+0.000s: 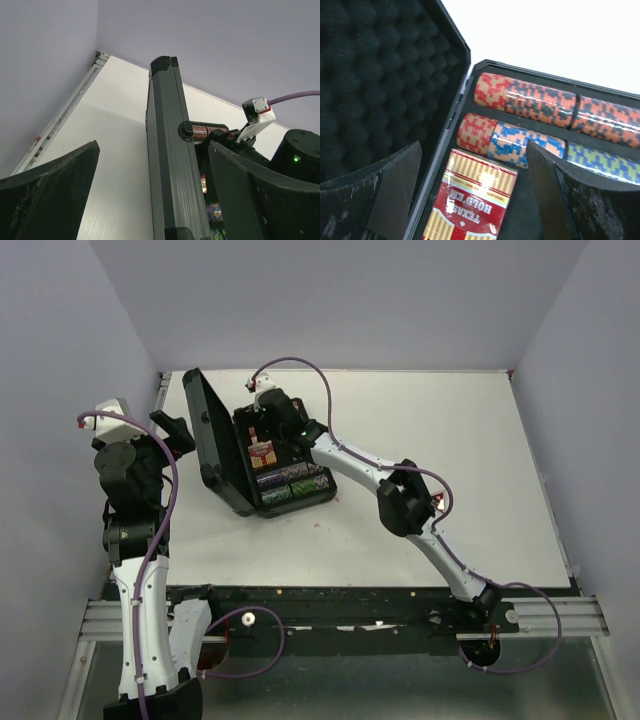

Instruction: Pack up texas hold em set

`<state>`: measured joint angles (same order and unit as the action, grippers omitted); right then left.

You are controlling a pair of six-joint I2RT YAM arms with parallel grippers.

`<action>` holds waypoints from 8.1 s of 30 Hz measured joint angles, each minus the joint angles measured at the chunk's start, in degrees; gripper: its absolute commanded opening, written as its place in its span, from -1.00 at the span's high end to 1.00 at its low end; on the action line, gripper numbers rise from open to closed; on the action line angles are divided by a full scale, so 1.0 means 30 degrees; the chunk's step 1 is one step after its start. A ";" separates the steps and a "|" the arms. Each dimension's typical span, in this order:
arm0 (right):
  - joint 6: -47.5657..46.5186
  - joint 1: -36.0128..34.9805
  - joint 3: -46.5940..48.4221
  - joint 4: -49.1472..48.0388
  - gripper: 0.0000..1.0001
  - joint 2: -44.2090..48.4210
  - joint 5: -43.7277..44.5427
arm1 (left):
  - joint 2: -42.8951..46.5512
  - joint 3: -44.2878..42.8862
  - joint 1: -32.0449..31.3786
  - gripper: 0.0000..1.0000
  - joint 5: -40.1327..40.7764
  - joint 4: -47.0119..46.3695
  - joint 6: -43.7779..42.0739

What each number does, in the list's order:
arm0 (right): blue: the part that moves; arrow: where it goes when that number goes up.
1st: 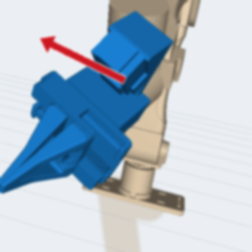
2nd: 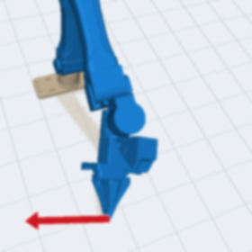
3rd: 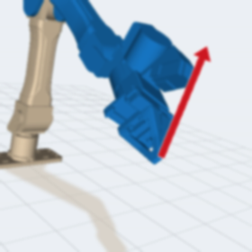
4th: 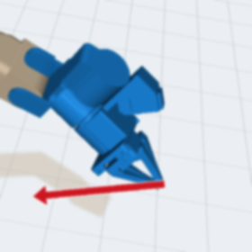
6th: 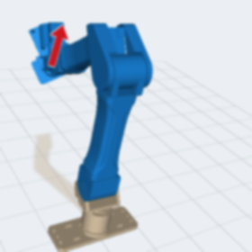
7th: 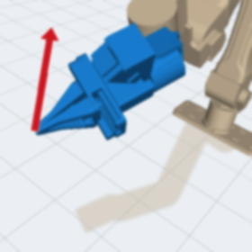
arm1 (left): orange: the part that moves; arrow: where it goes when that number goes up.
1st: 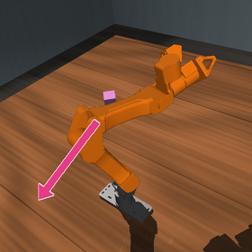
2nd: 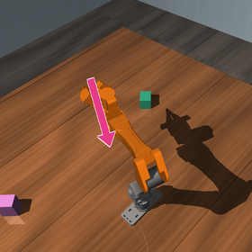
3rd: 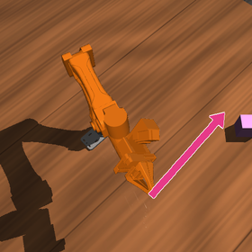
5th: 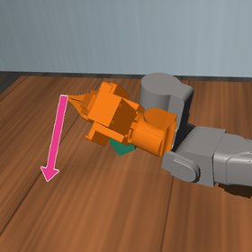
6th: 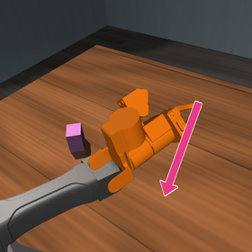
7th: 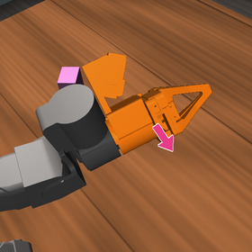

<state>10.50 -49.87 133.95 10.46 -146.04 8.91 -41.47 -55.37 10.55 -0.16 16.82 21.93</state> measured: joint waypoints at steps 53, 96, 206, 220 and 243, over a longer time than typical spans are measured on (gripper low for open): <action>-0.3461 -0.0007 0.0459 0.1734 -0.85 -0.1370 -0.5340 | -0.0029 0.0182 0.0000 -0.97 -0.0175 -0.0051 0.0080; 0.4947 0.7053 -2.5325 0.6149 -1.00 1.8404 0.0852 | 0.0109 0.0379 0.0000 -0.97 -0.0605 -0.0313 0.0051; 0.1690 0.2106 -0.3300 0.9814 -1.00 0.4430 0.1566 | -0.0022 0.0517 0.0000 -0.98 -0.1290 -0.0583 -0.0036; 0.3628 0.8174 -1.7354 0.8094 -1.00 1.5788 0.2310 | -0.0015 0.0554 0.0000 -0.98 -0.1282 -0.0612 -0.0036; 0.3920 1.3041 -2.6104 0.6965 -1.00 1.8243 -0.0466 | -0.0022 0.0867 0.0000 -0.97 -0.1297 -0.0867 -0.0036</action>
<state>22.26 -10.74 55.64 31.35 -91.31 7.51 -41.54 -52.77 10.55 -4.05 14.22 21.82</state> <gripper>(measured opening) 0.998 0.988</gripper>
